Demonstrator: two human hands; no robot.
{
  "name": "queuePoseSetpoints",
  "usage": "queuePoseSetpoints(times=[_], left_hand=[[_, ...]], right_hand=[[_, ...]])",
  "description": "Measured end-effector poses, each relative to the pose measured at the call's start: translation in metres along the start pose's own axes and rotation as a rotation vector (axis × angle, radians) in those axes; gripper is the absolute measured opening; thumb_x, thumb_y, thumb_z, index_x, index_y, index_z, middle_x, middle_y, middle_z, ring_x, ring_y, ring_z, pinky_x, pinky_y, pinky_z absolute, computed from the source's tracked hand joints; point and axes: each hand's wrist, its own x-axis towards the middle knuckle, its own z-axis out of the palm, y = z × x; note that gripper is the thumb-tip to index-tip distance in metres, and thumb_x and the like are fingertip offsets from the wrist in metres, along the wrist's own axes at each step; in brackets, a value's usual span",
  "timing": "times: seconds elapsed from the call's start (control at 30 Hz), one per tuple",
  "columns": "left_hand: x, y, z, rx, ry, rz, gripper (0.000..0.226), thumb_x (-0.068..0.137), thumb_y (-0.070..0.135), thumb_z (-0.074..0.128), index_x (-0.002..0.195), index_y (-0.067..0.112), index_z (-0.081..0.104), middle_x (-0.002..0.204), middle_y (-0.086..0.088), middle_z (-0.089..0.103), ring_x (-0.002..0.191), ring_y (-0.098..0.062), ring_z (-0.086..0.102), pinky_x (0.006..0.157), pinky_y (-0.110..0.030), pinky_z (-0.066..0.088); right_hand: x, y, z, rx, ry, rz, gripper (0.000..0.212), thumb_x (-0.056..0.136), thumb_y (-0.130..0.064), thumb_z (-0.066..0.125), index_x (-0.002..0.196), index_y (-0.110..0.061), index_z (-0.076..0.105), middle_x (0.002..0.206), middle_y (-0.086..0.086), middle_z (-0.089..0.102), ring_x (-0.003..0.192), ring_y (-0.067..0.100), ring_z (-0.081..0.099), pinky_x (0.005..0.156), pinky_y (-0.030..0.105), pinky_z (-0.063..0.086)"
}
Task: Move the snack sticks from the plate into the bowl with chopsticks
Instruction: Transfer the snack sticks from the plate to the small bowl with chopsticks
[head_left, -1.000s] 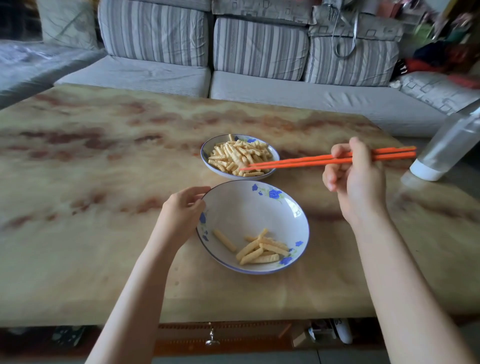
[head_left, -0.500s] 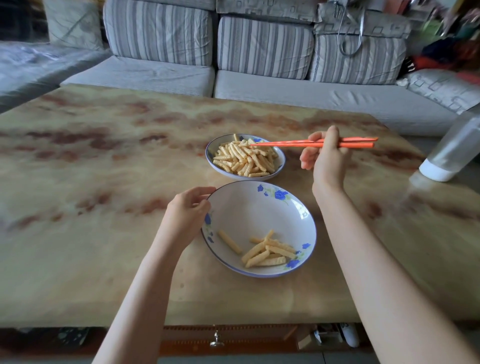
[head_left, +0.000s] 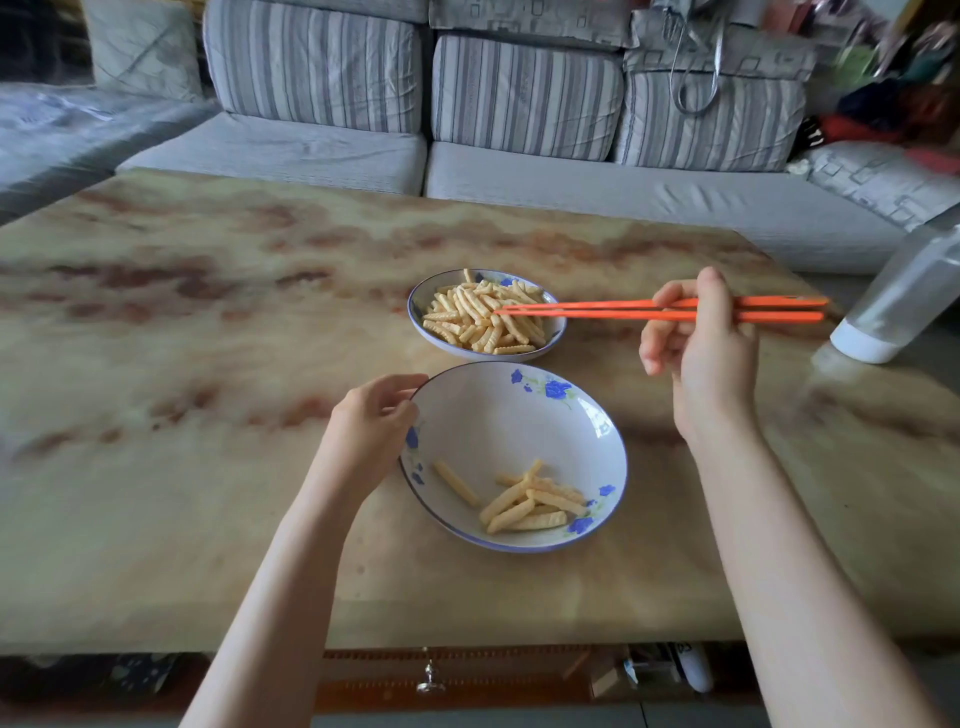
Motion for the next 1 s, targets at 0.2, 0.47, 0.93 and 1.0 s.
queuePoseSetpoints(times=[0.2, 0.47, 0.93, 1.0], left_hand=[[0.000, 0.000, 0.000, 0.005, -0.002, -0.002, 0.041, 0.086, 0.001, 0.048, 0.112, 0.024, 0.069, 0.098, 0.000, 0.069, 0.082, -0.017, 0.062, 0.069, -0.024, 0.049], [-0.002, 0.002, 0.000, 0.012, 0.006, 0.000, 0.041, 0.087, 0.001, 0.048, 0.115, 0.022, 0.069, 0.093, 0.002, 0.066, 0.081, -0.015, 0.061, 0.070, -0.022, 0.047], [-0.001, 0.000, -0.001, 0.005, 0.003, 0.002, 0.041, 0.087, 0.001, 0.048, 0.114, 0.023, 0.069, 0.096, 0.000, 0.068, 0.085, -0.016, 0.062, 0.069, -0.020, 0.047], [-0.001, 0.001, -0.001, 0.015, 0.003, 0.005, 0.041, 0.087, 0.001, 0.048, 0.114, 0.023, 0.069, 0.096, 0.000, 0.068, 0.086, -0.017, 0.062, 0.067, -0.017, 0.046]], right_hand=[[-0.013, -0.025, -0.012, -0.122, -0.360, 0.125, 0.044, 0.102, -0.027, 0.034, 0.067, -0.009, 0.052, 0.035, 0.005, 0.041, 0.030, 0.017, 0.031, 0.035, 0.019, 0.025], [-0.030, -0.030, -0.006, -0.249, -0.619, 0.228, 0.045, 0.102, -0.030, 0.035, 0.068, -0.007, 0.052, 0.036, 0.008, 0.043, 0.028, 0.017, 0.032, 0.032, 0.018, 0.028], [-0.029, -0.017, -0.006, -0.240, -0.465, 0.185, 0.044, 0.103, -0.027, 0.033, 0.068, -0.006, 0.048, 0.035, 0.006, 0.042, 0.030, 0.016, 0.033, 0.033, 0.019, 0.027], [-0.028, -0.017, -0.006, -0.225, -0.423, 0.190, 0.044, 0.103, -0.027, 0.033, 0.067, -0.007, 0.048, 0.035, 0.006, 0.041, 0.030, 0.017, 0.032, 0.034, 0.018, 0.026]])
